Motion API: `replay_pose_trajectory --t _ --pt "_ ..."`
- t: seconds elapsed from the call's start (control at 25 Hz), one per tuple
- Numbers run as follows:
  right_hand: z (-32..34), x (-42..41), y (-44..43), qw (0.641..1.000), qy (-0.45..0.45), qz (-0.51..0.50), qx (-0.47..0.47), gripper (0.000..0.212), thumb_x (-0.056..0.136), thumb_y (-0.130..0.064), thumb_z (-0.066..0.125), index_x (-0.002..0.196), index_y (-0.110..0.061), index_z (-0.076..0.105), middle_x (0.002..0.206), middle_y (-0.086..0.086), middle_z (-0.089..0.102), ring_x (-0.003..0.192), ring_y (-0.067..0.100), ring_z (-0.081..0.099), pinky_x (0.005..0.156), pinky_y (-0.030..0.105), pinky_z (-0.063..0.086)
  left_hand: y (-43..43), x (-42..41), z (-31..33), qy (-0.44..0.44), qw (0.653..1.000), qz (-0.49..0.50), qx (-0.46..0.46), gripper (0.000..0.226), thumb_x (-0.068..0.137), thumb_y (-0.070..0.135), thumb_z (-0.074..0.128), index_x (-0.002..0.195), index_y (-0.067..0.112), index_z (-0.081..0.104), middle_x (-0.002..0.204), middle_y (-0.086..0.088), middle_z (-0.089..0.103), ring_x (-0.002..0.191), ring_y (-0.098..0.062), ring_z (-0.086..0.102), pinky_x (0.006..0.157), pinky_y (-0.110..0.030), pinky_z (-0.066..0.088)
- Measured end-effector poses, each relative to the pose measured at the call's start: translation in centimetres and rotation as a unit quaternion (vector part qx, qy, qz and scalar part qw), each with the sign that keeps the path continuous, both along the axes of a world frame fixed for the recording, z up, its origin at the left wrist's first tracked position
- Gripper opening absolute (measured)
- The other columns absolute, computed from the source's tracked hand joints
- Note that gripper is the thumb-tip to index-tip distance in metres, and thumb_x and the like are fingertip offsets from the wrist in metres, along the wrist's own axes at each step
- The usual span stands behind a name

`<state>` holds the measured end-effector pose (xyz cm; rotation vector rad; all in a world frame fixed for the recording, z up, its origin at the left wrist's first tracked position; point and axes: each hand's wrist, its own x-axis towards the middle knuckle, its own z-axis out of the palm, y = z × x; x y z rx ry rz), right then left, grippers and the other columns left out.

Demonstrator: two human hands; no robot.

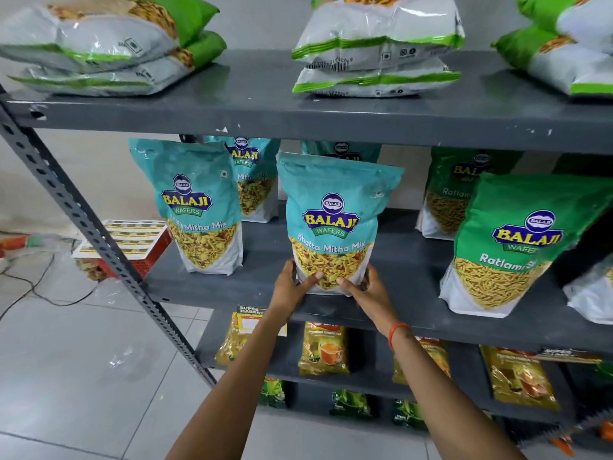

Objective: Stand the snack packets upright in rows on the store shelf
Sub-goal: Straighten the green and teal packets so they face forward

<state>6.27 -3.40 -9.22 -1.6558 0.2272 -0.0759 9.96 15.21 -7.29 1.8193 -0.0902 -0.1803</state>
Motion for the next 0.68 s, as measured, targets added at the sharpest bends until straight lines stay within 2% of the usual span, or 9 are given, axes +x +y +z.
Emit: replay_pose_trajectory --t 0.16,0.32,0.4,0.44,0.52,0.6,0.68 --pt "-0.3 -0.3 -0.4 1.000 -0.001 0.010 0.020 0.078 0.057 -0.060 0.078 0.124 -0.038 0.044 0.122 -0.012 0.061 0.116 0.011 0.058 0.092 0.036 0.055 -0.7 -0.3 -0.1 0.010 0.999 0.013 0.028 0.060 0.076 0.039 0.072 0.124 0.015 0.045 0.128 -0.005 0.059 0.117 -0.022 0.055 0.104 -0.043 0.045" --pt "0.8 -1.1 0.2 1.000 -0.004 0.002 0.009 0.075 0.064 -0.052 0.077 0.126 -0.036 0.038 0.121 -0.014 0.058 0.120 0.015 0.055 0.081 0.021 0.054 -0.7 -0.7 0.8 0.023 1.000 -0.001 0.021 0.065 0.077 0.039 0.071 0.128 0.017 0.038 0.135 -0.006 0.054 0.125 -0.025 0.051 0.105 -0.043 0.043" --pt "2.0 -2.1 1.8 0.994 -0.048 -0.085 -0.041 0.083 0.069 -0.053 0.072 0.137 -0.029 0.030 0.138 -0.002 0.049 0.130 0.018 0.046 0.095 0.029 0.050 -0.3 -1.4 1.0 0.001 1.000 0.005 0.029 0.081 0.078 0.047 0.066 0.141 0.018 0.025 0.148 -0.006 0.040 0.135 -0.025 0.040 0.110 -0.042 0.037" --pt "2.7 -2.7 3.0 0.979 -0.095 -0.157 -0.087 0.084 0.074 -0.052 0.067 0.141 -0.022 0.026 0.145 0.006 0.041 0.134 0.021 0.040 0.102 0.032 0.043 0.0 -2.0 1.3 -0.033 0.998 0.023 0.045 0.088 0.078 0.053 0.061 0.146 0.020 0.017 0.154 -0.004 0.030 0.139 -0.021 0.032 0.112 -0.040 0.032" --pt "4.5 -3.4 6.0 0.924 -0.229 -0.247 -0.182 0.071 0.085 -0.042 0.058 0.141 -0.010 0.028 0.145 0.015 0.037 0.135 0.024 0.036 0.109 0.030 0.036 0.8 -2.8 2.3 -0.145 0.984 0.079 0.068 0.089 0.079 0.063 0.051 0.149 0.025 0.010 0.159 0.004 0.018 0.142 -0.006 0.020 0.113 -0.027 0.025" --pt "6.1 -2.9 9.6 0.886 -0.332 -0.229 -0.229 0.056 0.092 -0.032 0.050 0.139 -0.008 0.032 0.141 0.012 0.037 0.136 0.018 0.034 0.113 0.024 0.030 2.4 -3.0 3.8 -0.245 0.958 0.125 0.082 0.082 0.084 0.064 0.043 0.148 0.030 0.006 0.159 0.010 0.013 0.140 0.007 0.011 0.110 -0.010 0.017" --pt "7.2 -1.4 13.3 0.886 -0.362 -0.169 -0.236 0.049 0.094 -0.028 0.047 0.139 -0.011 0.033 0.139 0.008 0.039 0.134 0.017 0.036 0.113 0.025 0.029 4.8 -2.4 4.9 -0.308 0.932 0.169 0.088 0.078 0.089 0.056 0.044 0.149 0.030 0.001 0.160 0.006 0.010 0.144 0.001 0.008 0.112 -0.009 0.014"
